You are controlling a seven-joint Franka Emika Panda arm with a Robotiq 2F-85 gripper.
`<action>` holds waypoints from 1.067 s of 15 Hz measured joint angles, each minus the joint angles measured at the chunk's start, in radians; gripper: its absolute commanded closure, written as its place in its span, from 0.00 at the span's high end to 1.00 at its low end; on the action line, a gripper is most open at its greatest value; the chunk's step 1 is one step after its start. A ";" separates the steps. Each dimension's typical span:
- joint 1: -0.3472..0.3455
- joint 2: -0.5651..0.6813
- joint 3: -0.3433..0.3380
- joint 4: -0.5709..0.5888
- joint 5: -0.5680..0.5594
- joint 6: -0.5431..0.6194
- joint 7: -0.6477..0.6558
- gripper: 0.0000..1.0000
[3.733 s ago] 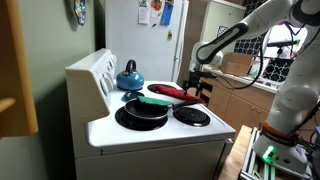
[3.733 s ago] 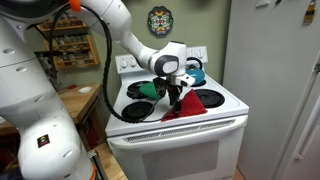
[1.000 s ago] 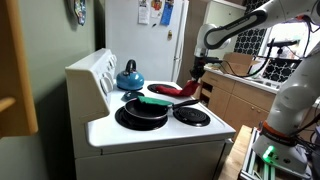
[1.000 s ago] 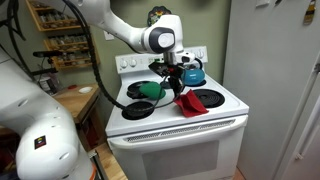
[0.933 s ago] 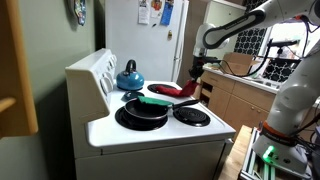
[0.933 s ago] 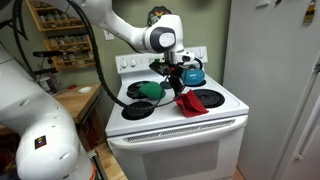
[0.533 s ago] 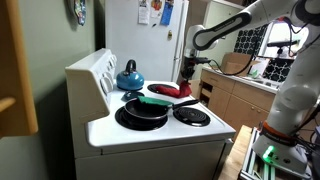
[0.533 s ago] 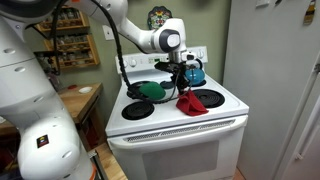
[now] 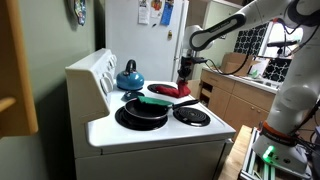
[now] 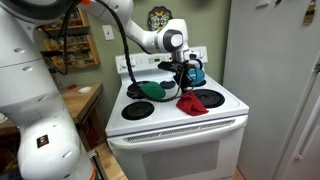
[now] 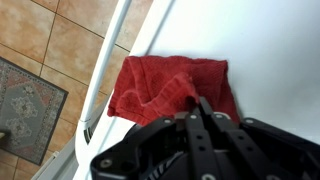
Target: Fold the red towel on the stove twice
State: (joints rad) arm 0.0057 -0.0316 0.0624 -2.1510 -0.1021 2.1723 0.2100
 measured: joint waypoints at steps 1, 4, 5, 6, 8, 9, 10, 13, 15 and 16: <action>0.001 0.001 0.000 0.003 0.000 0.001 -0.009 0.01; 0.012 0.021 0.000 0.030 0.041 0.006 -0.113 0.01; 0.016 0.032 0.001 0.042 0.058 0.008 -0.155 0.01; 0.020 0.044 0.001 0.054 0.070 0.009 -0.189 0.01; 0.026 0.072 0.001 0.077 0.076 0.026 -0.252 0.01; 0.027 0.088 0.001 0.089 0.076 0.040 -0.276 0.01; 0.028 0.105 0.001 0.101 0.076 0.053 -0.294 0.01; 0.028 0.154 0.000 0.133 0.076 0.102 -0.332 0.01; 0.028 0.180 0.001 0.152 0.076 0.122 -0.359 0.01; 0.028 0.191 0.002 0.161 0.077 0.127 -0.373 0.01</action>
State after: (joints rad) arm 0.0341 0.1595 0.0643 -1.9899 -0.0254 2.2989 -0.1634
